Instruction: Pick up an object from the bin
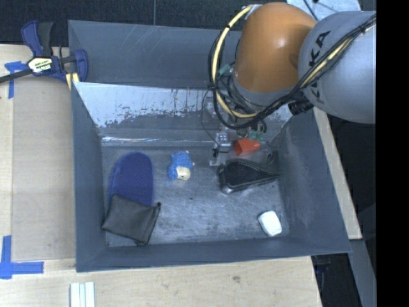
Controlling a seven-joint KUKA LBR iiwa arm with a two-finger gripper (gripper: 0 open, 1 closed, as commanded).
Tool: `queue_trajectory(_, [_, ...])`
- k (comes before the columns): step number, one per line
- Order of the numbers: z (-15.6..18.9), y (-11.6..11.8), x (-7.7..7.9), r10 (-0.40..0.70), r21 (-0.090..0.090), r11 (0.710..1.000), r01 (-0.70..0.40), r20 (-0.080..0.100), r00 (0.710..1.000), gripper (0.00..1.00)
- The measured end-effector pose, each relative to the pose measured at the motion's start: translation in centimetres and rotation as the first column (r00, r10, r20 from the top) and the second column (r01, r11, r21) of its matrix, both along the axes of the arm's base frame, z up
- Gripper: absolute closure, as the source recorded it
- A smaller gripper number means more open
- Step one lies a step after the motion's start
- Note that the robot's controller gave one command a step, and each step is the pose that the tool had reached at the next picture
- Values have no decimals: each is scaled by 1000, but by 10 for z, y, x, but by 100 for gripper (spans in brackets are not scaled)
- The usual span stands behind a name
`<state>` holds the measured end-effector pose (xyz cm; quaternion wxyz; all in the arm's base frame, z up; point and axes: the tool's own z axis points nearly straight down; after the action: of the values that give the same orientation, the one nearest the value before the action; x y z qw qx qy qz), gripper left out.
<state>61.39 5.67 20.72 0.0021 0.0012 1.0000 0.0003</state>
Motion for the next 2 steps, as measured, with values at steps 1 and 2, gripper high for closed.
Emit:
queue_trajectory(1, [-78, 44, -20, 304, 1, 953, -304, -7, 953, 0])
queue_trajectory(2, [-133, -4, -1, 441, -2, 898, -441, -6, 898, 0])
